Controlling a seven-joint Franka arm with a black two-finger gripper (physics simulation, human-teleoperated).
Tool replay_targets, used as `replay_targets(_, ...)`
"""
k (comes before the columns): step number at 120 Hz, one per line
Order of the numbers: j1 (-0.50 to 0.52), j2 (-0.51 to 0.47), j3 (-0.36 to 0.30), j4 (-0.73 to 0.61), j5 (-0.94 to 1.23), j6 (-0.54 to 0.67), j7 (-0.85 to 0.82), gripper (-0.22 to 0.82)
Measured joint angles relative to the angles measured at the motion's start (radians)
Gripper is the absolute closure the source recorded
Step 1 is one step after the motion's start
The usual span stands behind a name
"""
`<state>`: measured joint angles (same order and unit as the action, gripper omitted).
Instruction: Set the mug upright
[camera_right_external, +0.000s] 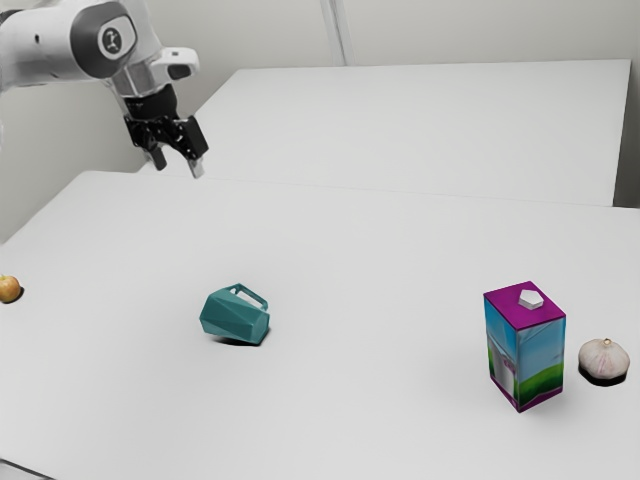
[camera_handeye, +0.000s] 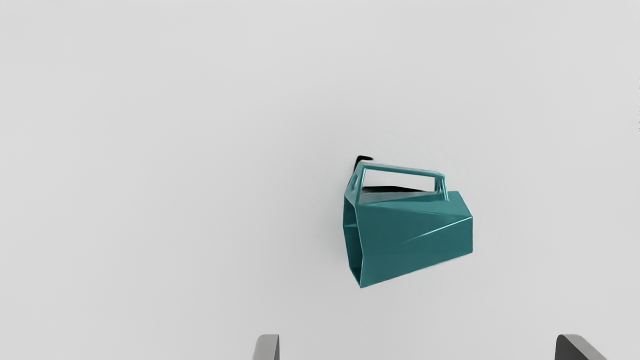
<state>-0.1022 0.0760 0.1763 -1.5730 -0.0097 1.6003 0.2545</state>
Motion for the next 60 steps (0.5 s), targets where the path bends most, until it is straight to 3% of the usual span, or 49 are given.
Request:
replay_targets(15, -0.006, -0.024, 0.020, -0.048, -0.003, 0.033, 0.020, 0.00)
replay_targets(38, -0.042, -0.058, 0.149, -0.234, -0.137, 0.111, 0.047, 0.00)
replay_targets(60, 0.060, 0.002, 0.195, -0.297, -0.400, 0.149, 0.123, 0.00)
